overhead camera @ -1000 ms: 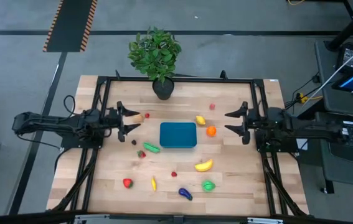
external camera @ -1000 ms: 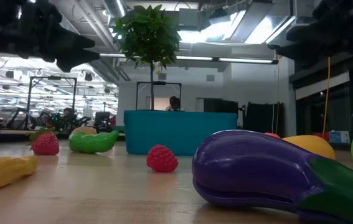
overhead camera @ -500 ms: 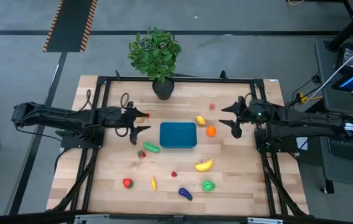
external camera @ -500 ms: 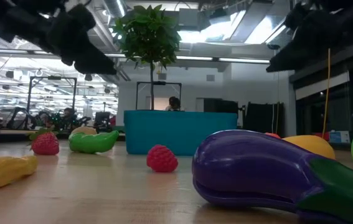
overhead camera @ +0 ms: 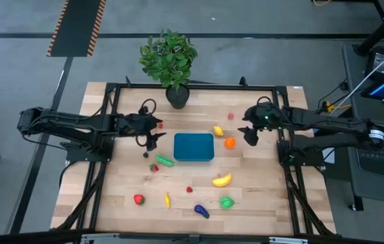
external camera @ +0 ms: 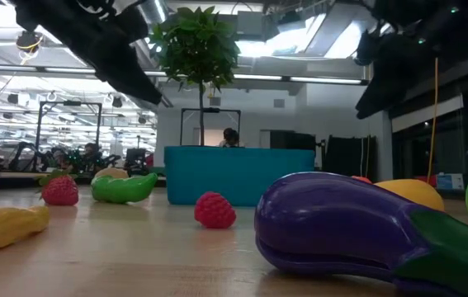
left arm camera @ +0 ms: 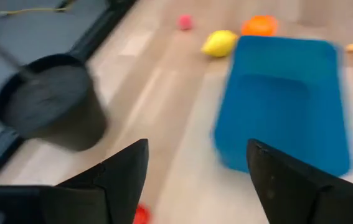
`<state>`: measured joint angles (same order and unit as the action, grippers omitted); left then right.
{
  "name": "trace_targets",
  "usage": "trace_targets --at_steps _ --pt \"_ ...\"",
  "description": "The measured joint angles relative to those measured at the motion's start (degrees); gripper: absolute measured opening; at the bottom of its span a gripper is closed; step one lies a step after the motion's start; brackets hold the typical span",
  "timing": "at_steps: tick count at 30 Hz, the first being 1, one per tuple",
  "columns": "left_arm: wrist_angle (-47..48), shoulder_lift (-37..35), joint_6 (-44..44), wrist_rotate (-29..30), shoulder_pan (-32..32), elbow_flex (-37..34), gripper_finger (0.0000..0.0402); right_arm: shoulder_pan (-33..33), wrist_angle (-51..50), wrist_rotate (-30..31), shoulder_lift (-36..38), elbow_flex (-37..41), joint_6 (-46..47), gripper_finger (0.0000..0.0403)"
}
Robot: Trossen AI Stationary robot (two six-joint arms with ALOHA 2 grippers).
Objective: Pick and placing Produce into tupperware
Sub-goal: Put the pink apricot into the blue bin
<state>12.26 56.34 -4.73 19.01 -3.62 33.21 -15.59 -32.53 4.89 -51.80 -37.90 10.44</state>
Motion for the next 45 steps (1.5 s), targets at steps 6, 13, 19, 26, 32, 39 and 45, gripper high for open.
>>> trace_targets --at_steps 6,13,19,26,32,39,45 --pt "4.2 0.0 -4.9 3.1 0.0 0.0 0.0261 -1.9 0.1 4.0 -4.1 -0.1 1.1 0.0265" --pt "4.9 0.0 -5.7 3.1 0.0 0.0 0.0261 -4.4 3.5 4.6 -9.4 -0.1 -3.2 0.0265" --pt "4.9 0.0 -5.7 3.1 0.0 0.0 0.0261 -7.2 6.2 4.7 -13.8 -0.1 -6.5 0.0265" --pt "4.9 0.0 -5.7 3.1 0.0 0.0 0.0261 -11.5 6.7 1.6 -17.6 -0.1 -15.9 0.0265" --pt "4.9 0.0 -5.7 3.1 0.0 0.0 0.0261 -15.0 9.8 -2.1 -21.2 -0.1 -21.1 0.0265" --pt "4.9 0.0 -5.7 3.1 0.0 0.0 0.0261 -17.2 13.4 -2.2 -25.1 -0.1 -27.1 0.0265" --pt "4.9 0.0 -5.7 3.1 0.0 0.0 0.0261 -18.6 17.0 -4.1 -28.2 -0.1 -26.6 0.0265"
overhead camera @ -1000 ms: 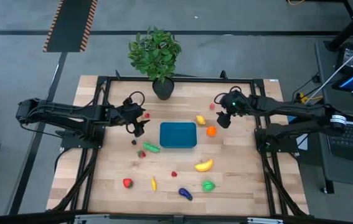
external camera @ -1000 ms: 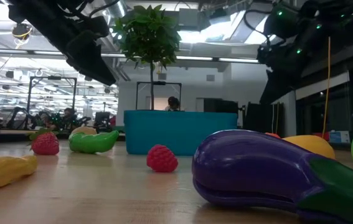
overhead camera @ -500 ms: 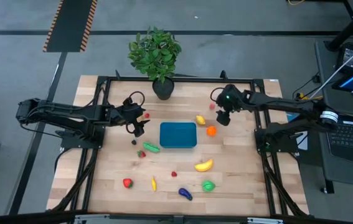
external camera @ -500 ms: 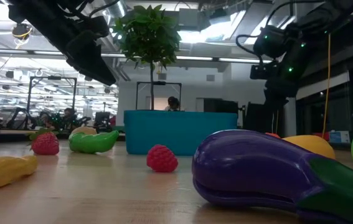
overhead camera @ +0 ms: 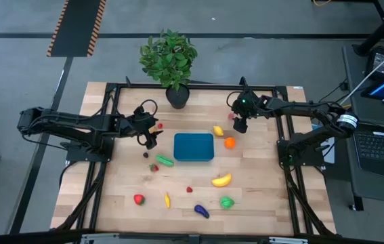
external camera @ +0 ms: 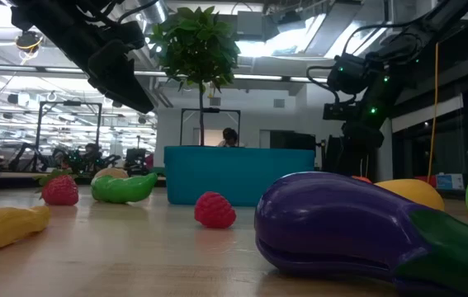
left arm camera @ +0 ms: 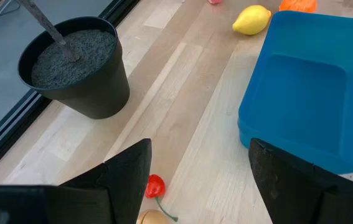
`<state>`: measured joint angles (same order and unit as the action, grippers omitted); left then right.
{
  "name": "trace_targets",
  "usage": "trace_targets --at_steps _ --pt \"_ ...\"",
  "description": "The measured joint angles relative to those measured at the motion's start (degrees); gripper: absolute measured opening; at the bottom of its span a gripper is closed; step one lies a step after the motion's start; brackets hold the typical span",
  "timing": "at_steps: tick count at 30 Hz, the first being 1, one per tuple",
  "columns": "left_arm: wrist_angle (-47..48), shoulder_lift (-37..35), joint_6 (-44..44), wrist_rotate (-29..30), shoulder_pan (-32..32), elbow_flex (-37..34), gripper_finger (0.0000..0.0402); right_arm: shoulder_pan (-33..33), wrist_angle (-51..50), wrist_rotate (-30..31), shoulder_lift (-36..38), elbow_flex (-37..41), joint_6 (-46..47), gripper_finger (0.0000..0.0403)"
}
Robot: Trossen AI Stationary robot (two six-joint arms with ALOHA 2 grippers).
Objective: Pick and placing Produce into tupperware
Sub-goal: Put the pink apricot into the blue bin
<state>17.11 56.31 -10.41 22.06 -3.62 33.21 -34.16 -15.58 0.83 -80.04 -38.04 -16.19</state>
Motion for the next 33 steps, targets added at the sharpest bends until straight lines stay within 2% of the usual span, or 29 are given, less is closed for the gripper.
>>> trace_targets --at_steps 26,33 --pt "0.0 0.0 0.0 0.0 0.0 0.0 0.0261 -0.6 8.3 -2.2 -11.1 0.0 4.1 0.0265" --pt "0.0 0.0 0.0 0.0 0.0 0.0 0.0261 -0.6 10.4 -2.5 -12.2 0.0 4.0 0.0265"
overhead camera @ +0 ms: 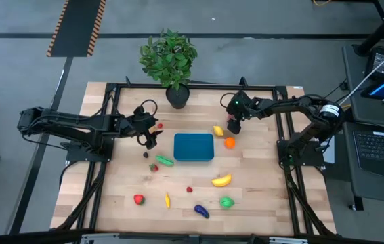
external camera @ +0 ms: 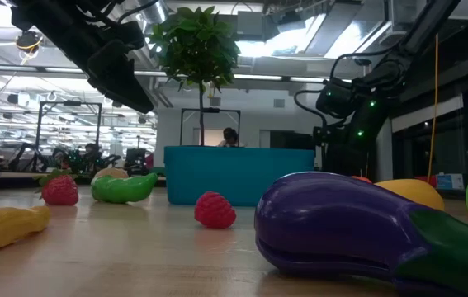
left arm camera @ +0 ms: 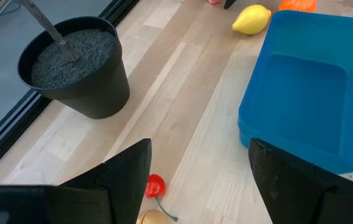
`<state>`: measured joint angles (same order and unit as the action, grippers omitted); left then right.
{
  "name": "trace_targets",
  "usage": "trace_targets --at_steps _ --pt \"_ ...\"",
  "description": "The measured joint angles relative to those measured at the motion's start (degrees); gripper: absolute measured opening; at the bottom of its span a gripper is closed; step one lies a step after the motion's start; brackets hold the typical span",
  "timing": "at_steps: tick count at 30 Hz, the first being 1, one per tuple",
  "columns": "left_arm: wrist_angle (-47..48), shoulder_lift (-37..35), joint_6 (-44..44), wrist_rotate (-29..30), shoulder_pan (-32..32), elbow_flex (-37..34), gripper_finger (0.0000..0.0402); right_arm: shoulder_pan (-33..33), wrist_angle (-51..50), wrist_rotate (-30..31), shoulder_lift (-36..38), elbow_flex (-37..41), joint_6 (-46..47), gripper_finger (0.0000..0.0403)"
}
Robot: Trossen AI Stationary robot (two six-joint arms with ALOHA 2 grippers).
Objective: Pick and placing Produce into tupperware
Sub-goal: Put the pink apricot into the blue bin
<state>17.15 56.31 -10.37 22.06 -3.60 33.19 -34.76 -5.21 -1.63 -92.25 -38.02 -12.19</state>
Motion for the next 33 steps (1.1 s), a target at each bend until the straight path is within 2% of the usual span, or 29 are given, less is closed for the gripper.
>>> trace_targets --at_steps 7,18,23,33 --pt "0.0 0.0 0.0 0.0 0.0 0.0 0.0261 0.0 0.2 0.1 0.1 0.0 0.1 0.0254" --pt "0.0 0.0 0.0 0.0 0.0 0.0 0.0261 0.0 0.6 0.4 0.0 0.0 0.1 0.0150" --pt "0.0 0.0 0.0 0.0 0.0 0.0 0.0261 0.0 0.6 0.6 0.0 0.0 0.0 0.0115" --pt "0.0 0.0 0.0 0.0 0.0 0.0 0.0261 0.0 -1.1 0.7 0.0 -1.1 1.5 0.0108"
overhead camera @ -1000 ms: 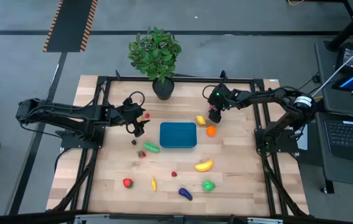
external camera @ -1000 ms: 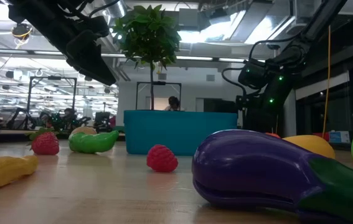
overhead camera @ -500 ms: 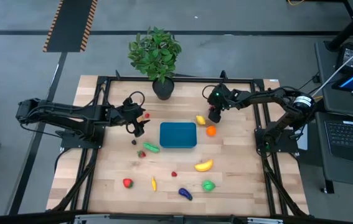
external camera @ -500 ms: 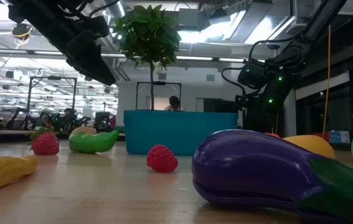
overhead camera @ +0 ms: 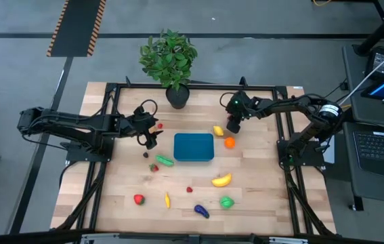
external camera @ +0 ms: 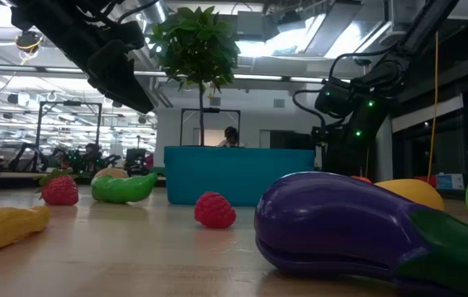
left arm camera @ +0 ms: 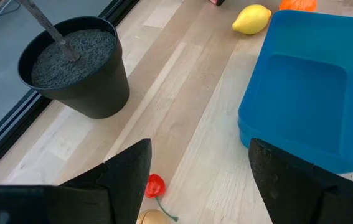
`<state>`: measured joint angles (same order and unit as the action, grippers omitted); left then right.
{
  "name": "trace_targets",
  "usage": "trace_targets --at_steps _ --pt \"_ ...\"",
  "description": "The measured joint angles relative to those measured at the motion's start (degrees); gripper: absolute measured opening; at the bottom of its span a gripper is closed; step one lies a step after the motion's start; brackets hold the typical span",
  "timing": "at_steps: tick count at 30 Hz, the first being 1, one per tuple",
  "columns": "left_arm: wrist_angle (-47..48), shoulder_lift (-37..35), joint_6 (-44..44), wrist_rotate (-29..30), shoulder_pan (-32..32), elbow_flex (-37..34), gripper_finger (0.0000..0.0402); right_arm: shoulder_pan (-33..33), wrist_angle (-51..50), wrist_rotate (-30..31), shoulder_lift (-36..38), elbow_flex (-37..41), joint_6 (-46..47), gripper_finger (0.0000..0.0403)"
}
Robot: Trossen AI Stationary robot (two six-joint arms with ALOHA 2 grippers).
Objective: Pick and placing Produce into tupperware
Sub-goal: Put the pink apricot into the blue bin
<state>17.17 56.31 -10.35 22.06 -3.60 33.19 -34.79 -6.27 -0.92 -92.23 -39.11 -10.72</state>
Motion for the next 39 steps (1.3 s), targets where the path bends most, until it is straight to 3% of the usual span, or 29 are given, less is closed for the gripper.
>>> trace_targets --at_steps 13,26,32,39 --pt "0.0 0.0 0.7 0.0 0.0 0.0 0.0261 0.0 -15.9 -0.3 2.1 -12.7 0.3 0.0105" --pt "-1.2 0.0 2.0 0.0 0.0 0.0 0.0261 2.6 -19.3 -0.8 3.2 -18.7 2.7 0.0107" --pt "-4.5 0.0 4.3 -0.1 0.0 0.0 0.0261 5.5 -20.3 -0.8 10.0 -18.8 1.7 0.0100" --pt "-5.8 -0.1 5.0 -1.1 0.3 0.0 0.0261 7.5 -20.9 -0.9 23.1 -15.6 3.3 0.0108"
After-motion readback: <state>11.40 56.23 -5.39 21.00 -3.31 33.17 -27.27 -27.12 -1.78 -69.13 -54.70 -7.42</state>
